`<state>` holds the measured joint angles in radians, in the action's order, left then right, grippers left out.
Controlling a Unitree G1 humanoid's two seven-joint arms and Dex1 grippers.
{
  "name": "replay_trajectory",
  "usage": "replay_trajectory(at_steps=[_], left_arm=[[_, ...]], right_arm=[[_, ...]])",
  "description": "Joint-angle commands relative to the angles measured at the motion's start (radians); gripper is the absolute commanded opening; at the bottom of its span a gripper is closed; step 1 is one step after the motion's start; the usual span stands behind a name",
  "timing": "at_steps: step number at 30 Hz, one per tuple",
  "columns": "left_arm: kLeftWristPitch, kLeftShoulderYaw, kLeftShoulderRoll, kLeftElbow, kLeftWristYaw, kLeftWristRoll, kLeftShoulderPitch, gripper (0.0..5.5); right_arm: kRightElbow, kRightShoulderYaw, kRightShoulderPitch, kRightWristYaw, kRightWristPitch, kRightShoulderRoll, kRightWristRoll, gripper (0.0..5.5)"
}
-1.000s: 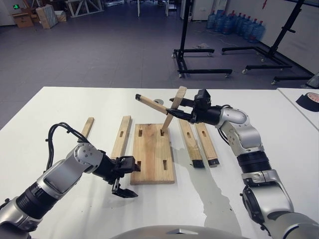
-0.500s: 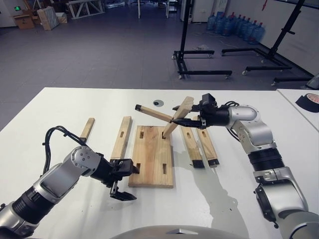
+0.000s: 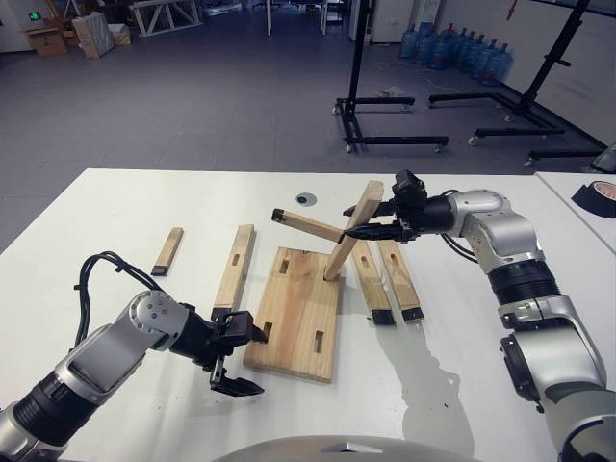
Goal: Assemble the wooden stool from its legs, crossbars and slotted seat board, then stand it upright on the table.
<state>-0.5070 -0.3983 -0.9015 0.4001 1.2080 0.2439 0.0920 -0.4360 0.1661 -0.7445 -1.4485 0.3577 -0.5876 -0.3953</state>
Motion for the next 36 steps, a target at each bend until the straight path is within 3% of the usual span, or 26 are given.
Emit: replay_trajectory(at_steps=[1,20,29,36], left_arm=[[-0.053,-0.001,-0.005,0.002,-0.004,0.018,-0.027,4.41],[-0.009,0.011,0.032,-0.060,-0.053,0.007,-0.029,4.41],[0.018,-0.001,0.048,-0.095,-0.062,-0.009,-0.014,4.41],[0.035,-0.009,0.057,-0.103,-0.059,-0.020,-0.014,4.41]], right_arm=[[-0.088,0.098,0.059,-0.031,0.008,-0.010,0.107,2.03],[-0.446,0.233,-0.217,-0.048,0.004,0.109,0.248,2.03],[-0.491,0.323,-0.203,-0.062,-0.069,0.145,0.342,2.03],[-0.492,0.293,-0.202,-0.038,-0.104,0.146,0.322,2.04]])
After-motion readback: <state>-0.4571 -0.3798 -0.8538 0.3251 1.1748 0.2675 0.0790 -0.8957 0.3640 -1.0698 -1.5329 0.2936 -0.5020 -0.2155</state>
